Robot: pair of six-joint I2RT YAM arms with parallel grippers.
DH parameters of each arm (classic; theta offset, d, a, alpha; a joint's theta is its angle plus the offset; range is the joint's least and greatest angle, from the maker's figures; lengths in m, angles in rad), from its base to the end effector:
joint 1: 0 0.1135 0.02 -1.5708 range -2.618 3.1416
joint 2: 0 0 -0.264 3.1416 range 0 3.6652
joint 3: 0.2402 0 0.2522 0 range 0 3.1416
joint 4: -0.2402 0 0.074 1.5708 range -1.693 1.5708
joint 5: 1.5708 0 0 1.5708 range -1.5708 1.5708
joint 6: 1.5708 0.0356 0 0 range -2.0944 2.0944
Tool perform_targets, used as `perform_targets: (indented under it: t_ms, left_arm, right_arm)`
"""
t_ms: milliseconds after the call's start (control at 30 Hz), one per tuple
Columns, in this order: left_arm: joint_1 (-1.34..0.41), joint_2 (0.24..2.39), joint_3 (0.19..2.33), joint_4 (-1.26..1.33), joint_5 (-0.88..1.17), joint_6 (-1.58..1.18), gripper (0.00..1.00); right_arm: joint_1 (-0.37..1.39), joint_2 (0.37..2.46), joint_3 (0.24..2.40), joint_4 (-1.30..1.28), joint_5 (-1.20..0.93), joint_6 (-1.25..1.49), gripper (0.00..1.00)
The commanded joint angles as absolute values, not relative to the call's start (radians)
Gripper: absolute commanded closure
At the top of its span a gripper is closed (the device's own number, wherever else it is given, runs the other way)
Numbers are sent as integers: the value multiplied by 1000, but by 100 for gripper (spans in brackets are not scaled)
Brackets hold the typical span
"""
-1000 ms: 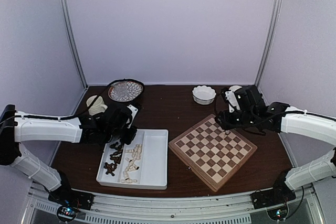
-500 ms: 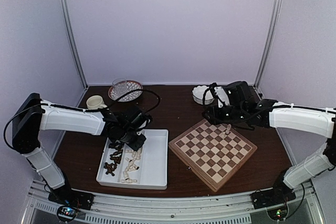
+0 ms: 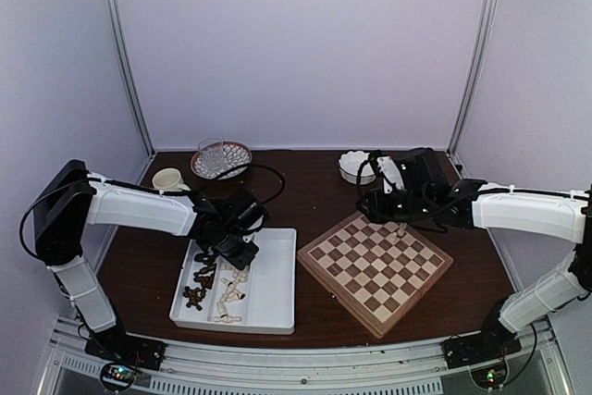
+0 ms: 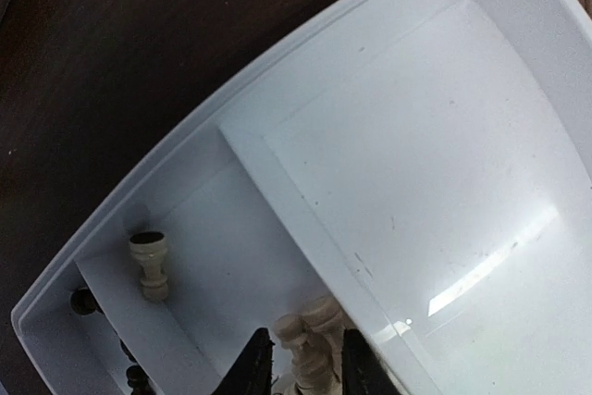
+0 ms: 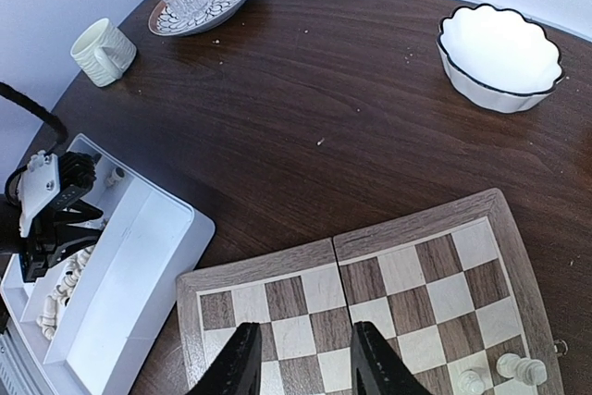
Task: Set up the chess pieces on the board
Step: Pick up the knight from the storage box.
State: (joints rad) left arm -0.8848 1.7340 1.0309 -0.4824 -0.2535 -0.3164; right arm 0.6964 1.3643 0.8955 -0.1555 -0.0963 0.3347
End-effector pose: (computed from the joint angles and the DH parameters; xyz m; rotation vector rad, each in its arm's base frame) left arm 0.2155 -0.2492 0.1609 0.6883 2.5942 -0.0137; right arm 0.2282 0.1953 0.2508 -0.4645 2.2285 0.6699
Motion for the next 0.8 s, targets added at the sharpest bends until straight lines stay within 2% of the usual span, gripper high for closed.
perform_targets:
  t_ms: [0,300,600,633,767]
  left_arm:
    - [-873,1765,1068,-507,-241,-325,73]
    - [-856,1805,1092,-547,-264,-337,75]
    - [-847,1756,1065,-522,-267,-352,79]
    - [-847,1739,1054,-514,-276,-354,78]
    - [-847,1648,1009,-479,-273,-340,63]
  right_arm:
    - [701,1337,880,-131,-83,319,64]
    - [701,1332,879,-132,-88,319,64]
    - [701,1317,874,-132,-87,319,64]
    - [701,1315,874,-132,-87,320,64]
    - [701,1309,873,-133,-88,318,64]
